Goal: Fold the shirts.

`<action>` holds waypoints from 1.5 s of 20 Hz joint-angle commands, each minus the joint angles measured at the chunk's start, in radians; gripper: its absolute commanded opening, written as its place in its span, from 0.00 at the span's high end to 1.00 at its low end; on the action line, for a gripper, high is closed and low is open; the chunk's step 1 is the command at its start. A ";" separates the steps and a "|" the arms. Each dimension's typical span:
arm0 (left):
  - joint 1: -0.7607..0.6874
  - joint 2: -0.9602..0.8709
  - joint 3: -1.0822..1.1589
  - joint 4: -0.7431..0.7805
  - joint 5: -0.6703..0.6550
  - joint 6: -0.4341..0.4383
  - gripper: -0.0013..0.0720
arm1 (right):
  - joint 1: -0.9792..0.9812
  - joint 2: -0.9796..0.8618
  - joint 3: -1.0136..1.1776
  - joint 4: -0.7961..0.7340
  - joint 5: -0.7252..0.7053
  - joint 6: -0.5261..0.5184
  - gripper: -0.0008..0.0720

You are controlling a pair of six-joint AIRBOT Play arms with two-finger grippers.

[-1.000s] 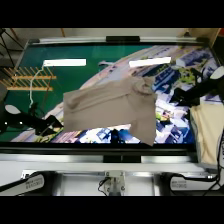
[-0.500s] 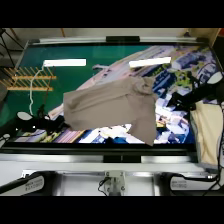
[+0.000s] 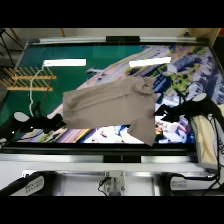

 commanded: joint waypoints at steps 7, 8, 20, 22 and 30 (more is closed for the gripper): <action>0.001 0.099 0.056 -0.011 -0.037 0.004 0.94 | 0.154 0.020 -0.005 0.006 -0.257 -0.028 0.90; 0.001 0.121 0.107 -0.011 -0.052 0.005 0.94 | 0.150 0.060 0.018 0.004 -0.245 -0.045 0.90; 0.000 0.627 1.174 0.009 0.072 0.042 0.94 | 0.079 0.899 0.658 -0.085 -0.407 -0.222 0.90; 0.000 0.684 1.174 0.109 0.010 -0.053 0.94 | 0.079 0.978 0.658 -0.138 -0.385 -0.176 0.90; 0.000 0.694 1.023 0.360 -0.258 -0.143 0.94 | 0.079 0.935 0.657 -0.376 -0.024 -0.072 0.90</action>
